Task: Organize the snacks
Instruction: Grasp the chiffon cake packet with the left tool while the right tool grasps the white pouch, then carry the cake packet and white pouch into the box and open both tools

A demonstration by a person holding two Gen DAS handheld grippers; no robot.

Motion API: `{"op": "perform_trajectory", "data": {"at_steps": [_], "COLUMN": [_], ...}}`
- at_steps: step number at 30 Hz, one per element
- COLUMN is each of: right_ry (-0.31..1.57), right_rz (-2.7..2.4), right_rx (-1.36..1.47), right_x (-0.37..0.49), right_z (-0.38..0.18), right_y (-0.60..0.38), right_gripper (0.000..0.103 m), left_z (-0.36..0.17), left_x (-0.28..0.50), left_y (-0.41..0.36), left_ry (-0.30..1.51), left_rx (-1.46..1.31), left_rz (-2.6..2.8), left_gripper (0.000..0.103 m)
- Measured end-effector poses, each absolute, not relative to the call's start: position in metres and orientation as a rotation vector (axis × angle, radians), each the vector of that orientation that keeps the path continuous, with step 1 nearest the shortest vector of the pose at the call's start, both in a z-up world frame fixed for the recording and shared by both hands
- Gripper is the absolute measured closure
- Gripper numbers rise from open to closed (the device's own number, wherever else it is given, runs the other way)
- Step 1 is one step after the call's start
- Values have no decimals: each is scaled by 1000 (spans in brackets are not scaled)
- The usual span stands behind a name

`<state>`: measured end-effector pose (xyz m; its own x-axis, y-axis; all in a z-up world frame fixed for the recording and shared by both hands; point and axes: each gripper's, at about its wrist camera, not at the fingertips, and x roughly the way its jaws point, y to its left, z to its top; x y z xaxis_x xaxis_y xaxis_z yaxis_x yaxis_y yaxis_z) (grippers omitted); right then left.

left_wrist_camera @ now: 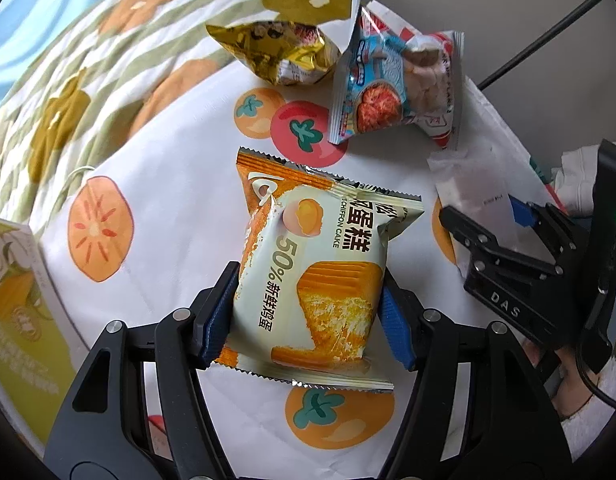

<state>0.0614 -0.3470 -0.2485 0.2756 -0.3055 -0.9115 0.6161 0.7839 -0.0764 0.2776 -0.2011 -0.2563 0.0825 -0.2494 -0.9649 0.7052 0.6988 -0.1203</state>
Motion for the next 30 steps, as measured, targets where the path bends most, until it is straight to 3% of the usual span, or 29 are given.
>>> {"op": "perform_trajectory", "data": {"at_steps": [16, 30], "right_ry": [1003, 889], "right_rz": [-401, 59], "right_rx": [128, 32], "right_x": [72, 134], "right_z": [-139, -72], "right_y": [-317, -188], "right_gripper": [45, 45], "left_z": [-135, -48], "left_x": [245, 217], "left_y": [-159, 11], "left_ry": [1083, 888], "left_rx": [201, -30], "left_rz": [-568, -220], "left_gripper": [42, 42]}}
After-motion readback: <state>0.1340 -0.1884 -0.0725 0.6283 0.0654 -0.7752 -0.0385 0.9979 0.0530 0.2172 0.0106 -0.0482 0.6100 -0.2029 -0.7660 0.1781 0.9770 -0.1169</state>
